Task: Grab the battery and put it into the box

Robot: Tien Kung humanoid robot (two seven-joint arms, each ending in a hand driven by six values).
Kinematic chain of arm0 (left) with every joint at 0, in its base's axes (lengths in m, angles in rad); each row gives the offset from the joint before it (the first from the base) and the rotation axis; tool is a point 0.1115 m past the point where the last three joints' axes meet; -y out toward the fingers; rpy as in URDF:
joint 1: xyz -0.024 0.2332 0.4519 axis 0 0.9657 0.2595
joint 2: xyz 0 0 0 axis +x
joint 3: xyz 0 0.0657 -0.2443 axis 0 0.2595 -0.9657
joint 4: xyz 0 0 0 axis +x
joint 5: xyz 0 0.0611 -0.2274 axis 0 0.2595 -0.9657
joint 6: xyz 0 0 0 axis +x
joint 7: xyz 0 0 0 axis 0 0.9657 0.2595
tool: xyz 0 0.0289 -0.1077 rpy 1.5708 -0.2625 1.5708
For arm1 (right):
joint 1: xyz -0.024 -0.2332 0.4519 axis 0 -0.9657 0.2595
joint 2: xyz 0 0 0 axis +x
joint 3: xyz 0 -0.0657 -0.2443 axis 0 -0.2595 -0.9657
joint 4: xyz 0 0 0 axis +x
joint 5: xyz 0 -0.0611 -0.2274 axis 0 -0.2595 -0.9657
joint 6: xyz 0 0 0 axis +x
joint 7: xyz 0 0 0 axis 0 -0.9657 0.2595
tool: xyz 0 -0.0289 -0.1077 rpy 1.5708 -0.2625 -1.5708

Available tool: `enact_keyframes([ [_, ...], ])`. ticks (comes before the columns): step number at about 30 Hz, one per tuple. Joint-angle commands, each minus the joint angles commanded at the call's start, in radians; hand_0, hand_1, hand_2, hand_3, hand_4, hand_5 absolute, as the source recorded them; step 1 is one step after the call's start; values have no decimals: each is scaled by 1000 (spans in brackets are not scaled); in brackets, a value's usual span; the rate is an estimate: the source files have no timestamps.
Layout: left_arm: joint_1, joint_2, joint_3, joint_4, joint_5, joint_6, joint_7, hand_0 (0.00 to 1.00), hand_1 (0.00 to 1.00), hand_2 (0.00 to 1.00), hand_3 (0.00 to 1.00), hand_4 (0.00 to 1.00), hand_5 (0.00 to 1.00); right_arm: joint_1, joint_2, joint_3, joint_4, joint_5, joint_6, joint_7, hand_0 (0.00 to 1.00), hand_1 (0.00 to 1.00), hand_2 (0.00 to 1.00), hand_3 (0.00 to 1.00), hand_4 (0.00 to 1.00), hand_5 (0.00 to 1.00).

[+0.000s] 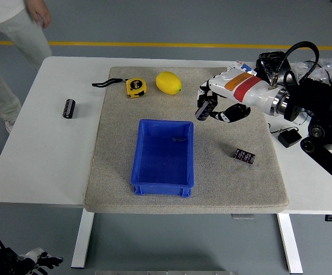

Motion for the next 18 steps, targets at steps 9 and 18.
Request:
enact_keyframes([
  [9,-4,6,-11,-6,14,-4,9,734,699,748,568,603,542,72,92,-114,5,-2,11,-7,456,462,523,514,701,2],
  [18,-12,9,-13,-11,15,-3,16,734,700,749,568,603,541,90,131,-182,-32,-50,77,-28,564,625,734,859,925,136],
])
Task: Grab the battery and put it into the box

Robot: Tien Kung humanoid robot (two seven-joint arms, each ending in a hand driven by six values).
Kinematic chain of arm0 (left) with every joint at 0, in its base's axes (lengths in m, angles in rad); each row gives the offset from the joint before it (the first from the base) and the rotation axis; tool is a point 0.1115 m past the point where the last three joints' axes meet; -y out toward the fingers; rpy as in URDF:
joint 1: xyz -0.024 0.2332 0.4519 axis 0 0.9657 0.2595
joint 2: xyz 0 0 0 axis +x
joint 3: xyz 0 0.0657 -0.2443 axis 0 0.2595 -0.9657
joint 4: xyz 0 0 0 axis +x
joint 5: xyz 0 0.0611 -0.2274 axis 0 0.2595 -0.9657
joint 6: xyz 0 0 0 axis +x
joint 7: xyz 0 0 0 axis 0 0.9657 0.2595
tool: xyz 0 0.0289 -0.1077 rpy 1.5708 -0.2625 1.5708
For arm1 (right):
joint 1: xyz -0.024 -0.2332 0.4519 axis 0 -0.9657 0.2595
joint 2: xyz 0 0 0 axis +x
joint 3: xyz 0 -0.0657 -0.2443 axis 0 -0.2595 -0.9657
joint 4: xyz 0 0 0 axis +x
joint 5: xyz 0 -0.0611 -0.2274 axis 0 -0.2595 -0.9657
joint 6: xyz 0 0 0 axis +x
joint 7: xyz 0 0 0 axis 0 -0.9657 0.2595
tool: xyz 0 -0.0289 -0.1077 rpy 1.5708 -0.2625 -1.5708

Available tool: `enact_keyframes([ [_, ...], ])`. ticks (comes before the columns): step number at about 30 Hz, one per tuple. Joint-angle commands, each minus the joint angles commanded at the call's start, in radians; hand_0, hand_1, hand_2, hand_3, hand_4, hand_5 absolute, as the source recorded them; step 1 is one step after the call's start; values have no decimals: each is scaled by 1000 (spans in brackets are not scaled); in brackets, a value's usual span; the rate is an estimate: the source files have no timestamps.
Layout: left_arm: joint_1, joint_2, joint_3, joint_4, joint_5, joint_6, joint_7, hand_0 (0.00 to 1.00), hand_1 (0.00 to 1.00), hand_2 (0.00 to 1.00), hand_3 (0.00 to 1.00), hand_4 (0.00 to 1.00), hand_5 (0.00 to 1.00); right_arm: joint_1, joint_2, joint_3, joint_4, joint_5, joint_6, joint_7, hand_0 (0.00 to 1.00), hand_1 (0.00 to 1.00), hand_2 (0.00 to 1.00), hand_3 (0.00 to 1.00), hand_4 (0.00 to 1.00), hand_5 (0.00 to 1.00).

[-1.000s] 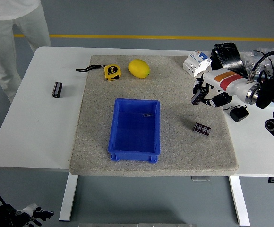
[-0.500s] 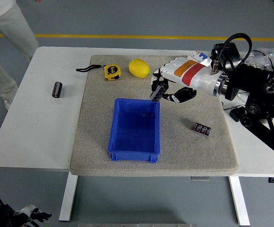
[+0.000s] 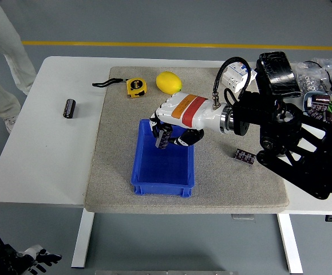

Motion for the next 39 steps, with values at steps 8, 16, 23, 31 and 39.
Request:
enact_keyframes([
  [8,2,2,-11,1,15,-4,4,734,699,748,568,602,540,2,-7,5,-5,-7,13,7,610,671,848,951,935,125],
  [16,7,2,-17,3,18,-3,3,735,695,748,568,601,538,-25,-64,77,14,2,39,-5,624,679,838,940,943,140],
  [23,14,0,-12,8,5,4,-4,734,695,748,568,600,537,-138,-173,224,59,42,65,-46,600,652,744,844,969,166],
  [31,18,-4,-13,12,6,7,-9,734,693,748,567,600,537,-328,-192,409,19,69,22,-107,535,578,649,757,998,188],
  [39,18,-8,-18,13,15,7,-10,734,693,746,568,599,537,-406,-141,430,-44,42,-52,-153,505,533,578,703,998,314],
])
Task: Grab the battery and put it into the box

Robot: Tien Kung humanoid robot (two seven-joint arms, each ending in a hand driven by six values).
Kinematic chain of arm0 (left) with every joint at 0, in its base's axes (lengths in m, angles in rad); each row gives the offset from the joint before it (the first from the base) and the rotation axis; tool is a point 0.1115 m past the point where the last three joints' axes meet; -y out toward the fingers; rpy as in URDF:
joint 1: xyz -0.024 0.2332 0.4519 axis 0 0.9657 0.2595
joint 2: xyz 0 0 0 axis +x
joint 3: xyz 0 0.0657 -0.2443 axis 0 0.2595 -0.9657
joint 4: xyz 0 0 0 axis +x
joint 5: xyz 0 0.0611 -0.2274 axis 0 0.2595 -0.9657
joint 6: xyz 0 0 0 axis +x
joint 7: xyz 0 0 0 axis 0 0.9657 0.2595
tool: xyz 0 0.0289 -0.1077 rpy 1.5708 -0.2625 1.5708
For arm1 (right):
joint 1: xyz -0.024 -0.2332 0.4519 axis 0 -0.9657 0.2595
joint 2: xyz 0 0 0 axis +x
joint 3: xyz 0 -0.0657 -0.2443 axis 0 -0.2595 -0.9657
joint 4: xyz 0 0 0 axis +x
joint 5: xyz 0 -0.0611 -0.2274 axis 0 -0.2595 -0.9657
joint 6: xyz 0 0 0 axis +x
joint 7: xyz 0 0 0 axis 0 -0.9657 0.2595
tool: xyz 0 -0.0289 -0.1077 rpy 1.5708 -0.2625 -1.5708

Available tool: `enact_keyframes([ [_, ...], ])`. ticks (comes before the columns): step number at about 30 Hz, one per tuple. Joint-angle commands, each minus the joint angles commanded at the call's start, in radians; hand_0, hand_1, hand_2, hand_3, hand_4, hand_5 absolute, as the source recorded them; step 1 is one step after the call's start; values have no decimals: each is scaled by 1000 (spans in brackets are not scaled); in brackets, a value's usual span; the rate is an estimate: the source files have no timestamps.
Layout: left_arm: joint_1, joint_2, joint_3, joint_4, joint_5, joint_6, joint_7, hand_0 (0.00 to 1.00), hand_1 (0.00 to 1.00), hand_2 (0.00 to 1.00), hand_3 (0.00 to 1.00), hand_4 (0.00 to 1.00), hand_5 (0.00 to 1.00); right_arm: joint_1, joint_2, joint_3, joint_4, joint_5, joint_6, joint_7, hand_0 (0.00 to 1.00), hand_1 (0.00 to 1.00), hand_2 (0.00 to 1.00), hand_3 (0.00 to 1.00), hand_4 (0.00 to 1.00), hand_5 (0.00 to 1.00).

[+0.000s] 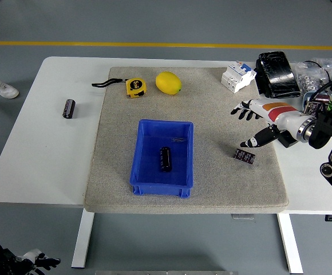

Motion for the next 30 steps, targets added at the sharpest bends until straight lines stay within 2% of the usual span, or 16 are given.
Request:
enact_keyframes([
  [4,0,-1,3,0,-5,2,-2,734,693,746,568,599,537,-26,12,1,2,-9,-10,-18,505,533,578,703,998,314],
  [6,1,-2,3,1,-5,3,-2,734,695,746,567,598,537,-36,9,-2,13,-18,-10,-23,485,503,552,693,998,349],
  [11,0,-3,4,2,-7,5,-4,734,695,746,567,598,537,-51,-3,-8,21,-43,1,-26,485,503,552,693,998,349],
  [12,0,-3,4,2,-7,5,-4,733,694,743,566,598,541,-53,-7,-9,19,-51,5,-27,492,510,565,687,998,384],
  [18,0,-3,4,3,-7,4,-4,731,695,742,567,596,538,-74,-28,-23,5,-90,20,-39,493,499,560,685,998,402],
  [23,-1,-3,6,2,-9,4,-3,731,695,742,567,596,538,-81,-28,-39,-24,-106,12,-39,493,499,560,685,998,402],
  [24,-1,-3,5,2,-8,3,-2,731,695,738,566,594,539,-80,-26,-42,-31,-108,9,-39,477,487,548,650,998,420],
  [29,-2,-2,3,0,-2,0,-1,731,695,738,566,594,539,-66,-15,-49,-48,-110,-13,-44,477,487,548,650,998,420],
  [30,-1,-1,3,0,-1,-1,0,731,695,737,566,593,539,-63,-13,-50,-48,-110,-16,-45,447,448,494,571,998,428],
])
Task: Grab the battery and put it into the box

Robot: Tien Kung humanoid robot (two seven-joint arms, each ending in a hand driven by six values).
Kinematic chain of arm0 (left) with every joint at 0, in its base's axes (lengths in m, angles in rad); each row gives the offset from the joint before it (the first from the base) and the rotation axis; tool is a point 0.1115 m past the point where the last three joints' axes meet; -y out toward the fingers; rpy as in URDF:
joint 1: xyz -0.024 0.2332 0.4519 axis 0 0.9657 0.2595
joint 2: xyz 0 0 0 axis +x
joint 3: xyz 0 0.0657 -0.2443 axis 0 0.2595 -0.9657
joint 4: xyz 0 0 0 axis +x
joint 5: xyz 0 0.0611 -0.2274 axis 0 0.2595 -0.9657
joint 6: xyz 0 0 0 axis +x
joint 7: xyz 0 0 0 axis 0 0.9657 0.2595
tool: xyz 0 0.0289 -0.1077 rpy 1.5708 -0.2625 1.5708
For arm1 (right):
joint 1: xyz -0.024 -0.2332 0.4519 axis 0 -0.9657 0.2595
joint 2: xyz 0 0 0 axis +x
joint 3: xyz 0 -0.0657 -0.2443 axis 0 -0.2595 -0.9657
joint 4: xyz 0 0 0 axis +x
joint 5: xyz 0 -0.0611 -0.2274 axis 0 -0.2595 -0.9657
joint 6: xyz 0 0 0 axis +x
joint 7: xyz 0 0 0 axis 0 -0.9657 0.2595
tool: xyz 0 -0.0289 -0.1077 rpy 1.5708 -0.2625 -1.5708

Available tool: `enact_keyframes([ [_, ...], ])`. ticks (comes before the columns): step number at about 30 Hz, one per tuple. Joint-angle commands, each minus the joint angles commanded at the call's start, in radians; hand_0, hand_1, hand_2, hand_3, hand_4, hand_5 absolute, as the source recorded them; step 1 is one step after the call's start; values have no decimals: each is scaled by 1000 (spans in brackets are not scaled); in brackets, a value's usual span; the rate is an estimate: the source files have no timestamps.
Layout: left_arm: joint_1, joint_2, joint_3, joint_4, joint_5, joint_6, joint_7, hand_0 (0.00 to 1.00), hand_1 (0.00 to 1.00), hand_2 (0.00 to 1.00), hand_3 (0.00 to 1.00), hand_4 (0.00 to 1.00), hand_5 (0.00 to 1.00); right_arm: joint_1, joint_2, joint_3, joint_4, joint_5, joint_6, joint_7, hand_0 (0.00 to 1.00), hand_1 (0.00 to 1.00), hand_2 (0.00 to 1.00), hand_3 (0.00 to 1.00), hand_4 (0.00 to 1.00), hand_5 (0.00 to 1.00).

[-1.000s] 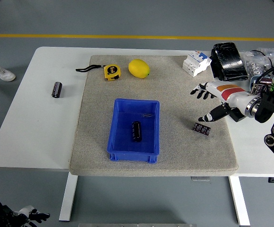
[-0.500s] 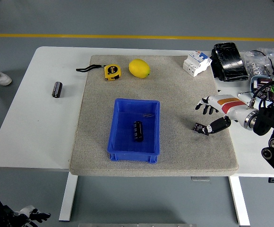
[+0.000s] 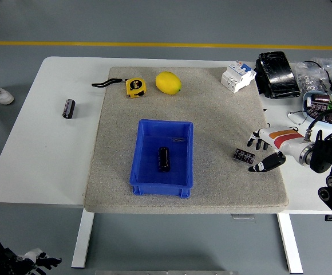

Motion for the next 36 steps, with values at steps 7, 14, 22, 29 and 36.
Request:
enact_keyframes([
  [7,1,0,-3,-1,5,-1,2,731,695,733,566,592,539,18,9,-13,-6,7,-2,-8,427,406,454,534,998,444],
  [14,3,-1,-8,-2,15,-4,3,731,695,735,565,592,541,29,21,-31,-24,14,-5,-12,425,391,440,523,998,452],
  [22,-3,0,2,-5,6,-6,4,731,695,734,564,591,539,43,37,-41,-59,16,-18,-14,418,387,436,507,998,453],
  [29,-5,-1,6,-6,-4,-4,4,731,695,733,565,589,535,53,48,-59,-85,16,-44,-15,389,357,406,467,998,459],
  [36,-6,-2,6,-7,-3,-6,5,732,695,733,563,590,538,54,59,-73,-105,17,-58,-12,342,292,365,437,998,486],
])
